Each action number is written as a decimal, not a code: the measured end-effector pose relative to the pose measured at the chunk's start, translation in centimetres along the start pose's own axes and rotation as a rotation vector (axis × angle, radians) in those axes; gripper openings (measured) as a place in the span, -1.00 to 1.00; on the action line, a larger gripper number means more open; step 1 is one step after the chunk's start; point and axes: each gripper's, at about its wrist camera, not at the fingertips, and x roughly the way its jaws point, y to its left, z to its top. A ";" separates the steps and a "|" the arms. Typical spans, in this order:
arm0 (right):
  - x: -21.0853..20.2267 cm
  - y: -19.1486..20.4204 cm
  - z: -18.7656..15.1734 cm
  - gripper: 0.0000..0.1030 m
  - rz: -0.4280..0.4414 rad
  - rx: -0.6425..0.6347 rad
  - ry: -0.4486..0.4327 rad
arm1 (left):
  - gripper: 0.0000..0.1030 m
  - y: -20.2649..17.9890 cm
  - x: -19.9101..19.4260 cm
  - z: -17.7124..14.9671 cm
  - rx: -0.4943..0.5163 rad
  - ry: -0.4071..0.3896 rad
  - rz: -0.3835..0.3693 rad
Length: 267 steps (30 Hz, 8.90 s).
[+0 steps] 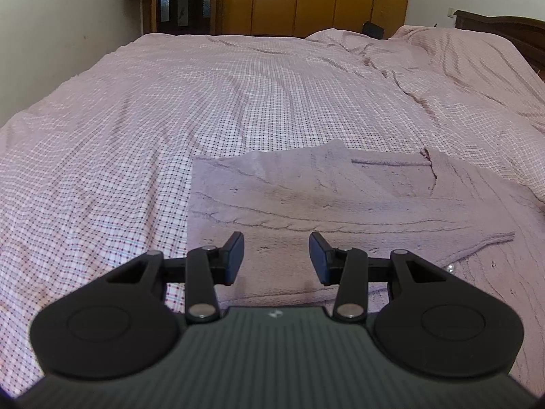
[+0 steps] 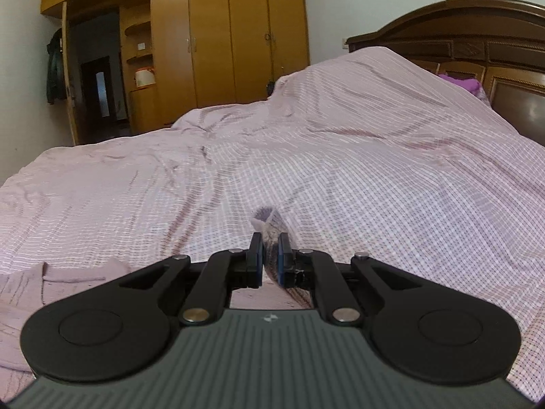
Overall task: Fold small clothes
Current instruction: 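Lift the held side with the right tool above the cardigan body, then carry the held side with the right tool over onto the cardigan body, then open the right tool and lift it off the folded sleeve, then move the right tool down to the cardigan's ribbed hem and grasp it, then lift the hem with the right tool and fold it toward the collar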
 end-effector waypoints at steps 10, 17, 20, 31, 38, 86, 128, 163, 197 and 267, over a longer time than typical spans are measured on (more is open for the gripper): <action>-2.0 2.3 1.3 -0.85 0.053 -0.016 -0.008 | 0.46 -3.8 -4.9 2.0 0.001 -0.009 -0.036; -5.1 4.4 2.1 -0.85 0.089 -0.038 -0.008 | 0.67 -6.0 -8.3 2.4 0.017 -0.071 -0.073; -6.5 5.2 2.5 -0.85 0.098 -0.055 -0.004 | 0.68 -5.7 -8.8 2.4 0.015 -0.087 -0.077; -11.8 9.0 5.6 -0.85 0.090 -0.125 -0.034 | 0.68 -4.8 -7.3 1.3 0.059 -0.081 -0.094; -13.0 12.9 7.5 -0.85 0.101 -0.136 -0.035 | 0.69 -2.9 -6.7 1.1 0.024 -0.080 -0.110; -2.9 36.3 -9.9 -0.81 0.353 -0.168 0.310 | 0.69 1.8 -2.7 0.6 -0.080 0.024 -0.063; -13.8 17.7 -4.1 -0.01 0.242 -0.197 0.233 | 0.71 -1.6 -5.3 -0.6 0.045 -0.021 -0.055; -19.8 4.5 -9.6 0.17 0.208 -0.173 0.264 | 0.71 0.9 -11.6 -11.1 0.030 0.127 0.004; -17.5 -5.4 -17.7 0.14 0.594 0.264 0.408 | 0.69 5.9 -11.6 -15.7 -0.264 0.130 -0.310; -18.8 -2.8 -8.2 -0.83 0.769 0.463 0.129 | -0.76 7.8 -16.1 -6.1 -0.359 -0.048 -0.429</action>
